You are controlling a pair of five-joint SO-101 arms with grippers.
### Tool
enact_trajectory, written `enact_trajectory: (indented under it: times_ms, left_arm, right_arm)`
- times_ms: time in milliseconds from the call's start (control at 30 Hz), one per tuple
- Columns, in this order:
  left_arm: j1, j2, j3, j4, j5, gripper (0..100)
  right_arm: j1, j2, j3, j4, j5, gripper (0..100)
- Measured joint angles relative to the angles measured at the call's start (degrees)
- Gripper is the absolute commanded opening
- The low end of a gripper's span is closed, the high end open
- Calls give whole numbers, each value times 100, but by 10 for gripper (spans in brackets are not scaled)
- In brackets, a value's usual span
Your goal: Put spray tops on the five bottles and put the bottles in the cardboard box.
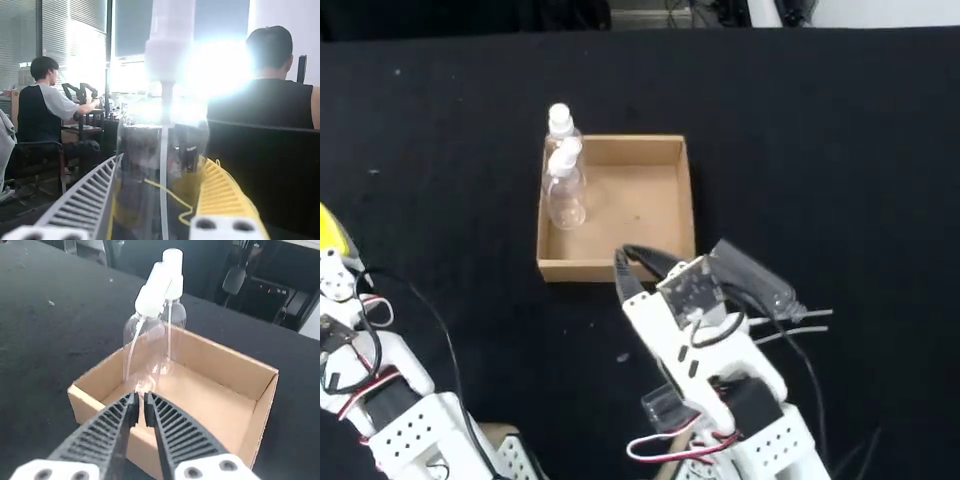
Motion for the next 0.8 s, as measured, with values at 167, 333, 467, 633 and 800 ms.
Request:
enact_trajectory:
  times_ms: [167,333,467,633,800]
  left_arm:
    - [-44,167,0,-264,0,33]
    - [-158,1143,-378,-607,0,30]
    - [-360,2699,-1451,-756,0,30]
    - [-738,4633,-1767,-2075,0,30]
    - [-976,6207,-1591,-4246,0,30]
  right_arm:
    - [18,0,0,211,0,11]
    - [18,0,0,229,-18,11]
    - [18,0,0,255,-18,11]
    - [18,0,0,264,-26,11]
    - [18,0,0,264,-26,11]
